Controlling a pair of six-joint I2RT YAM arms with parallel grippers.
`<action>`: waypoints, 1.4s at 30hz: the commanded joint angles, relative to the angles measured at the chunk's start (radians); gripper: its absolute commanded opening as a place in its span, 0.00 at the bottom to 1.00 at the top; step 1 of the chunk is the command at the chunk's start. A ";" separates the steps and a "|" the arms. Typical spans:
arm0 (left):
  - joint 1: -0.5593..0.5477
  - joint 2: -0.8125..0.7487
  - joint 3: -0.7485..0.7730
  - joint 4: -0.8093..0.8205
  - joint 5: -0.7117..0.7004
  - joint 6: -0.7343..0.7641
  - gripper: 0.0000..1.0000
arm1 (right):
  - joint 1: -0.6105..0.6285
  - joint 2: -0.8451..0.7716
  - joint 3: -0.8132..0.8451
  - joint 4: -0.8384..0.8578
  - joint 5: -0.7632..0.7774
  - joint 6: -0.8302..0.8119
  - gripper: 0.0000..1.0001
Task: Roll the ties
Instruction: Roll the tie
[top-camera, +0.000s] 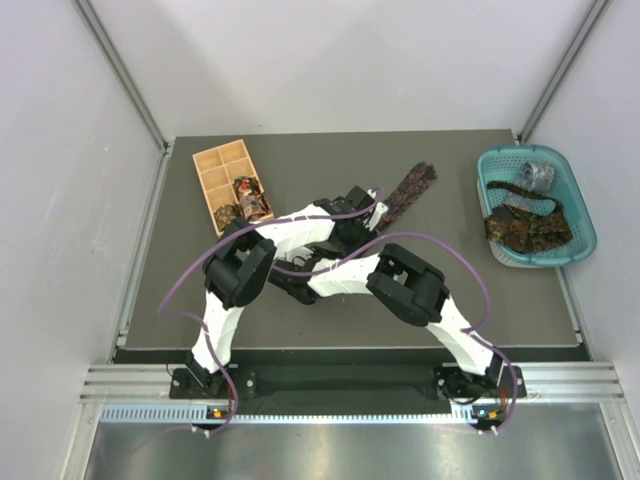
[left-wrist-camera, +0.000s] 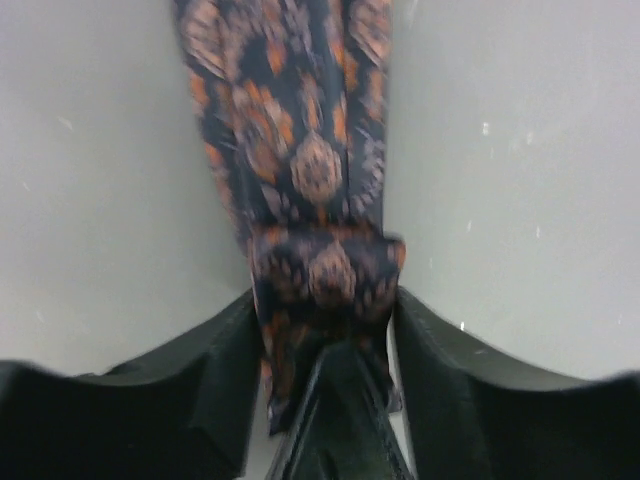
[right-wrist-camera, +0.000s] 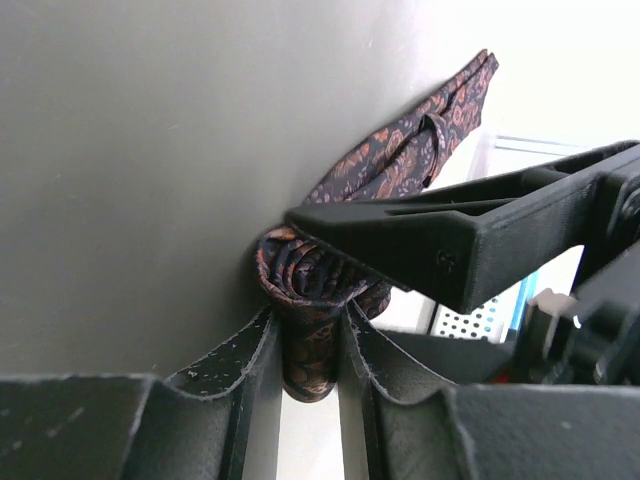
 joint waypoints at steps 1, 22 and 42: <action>-0.004 -0.055 0.024 -0.155 0.016 -0.008 0.63 | 0.002 -0.015 0.010 -0.051 -0.117 0.018 0.06; 0.319 -0.566 -0.412 0.403 0.046 -0.462 0.99 | 0.035 -0.247 -0.099 0.067 -0.390 -0.017 0.04; 0.505 -0.615 -0.548 0.438 0.178 -0.571 0.99 | -0.234 -0.431 -0.151 0.142 -1.295 -0.008 0.06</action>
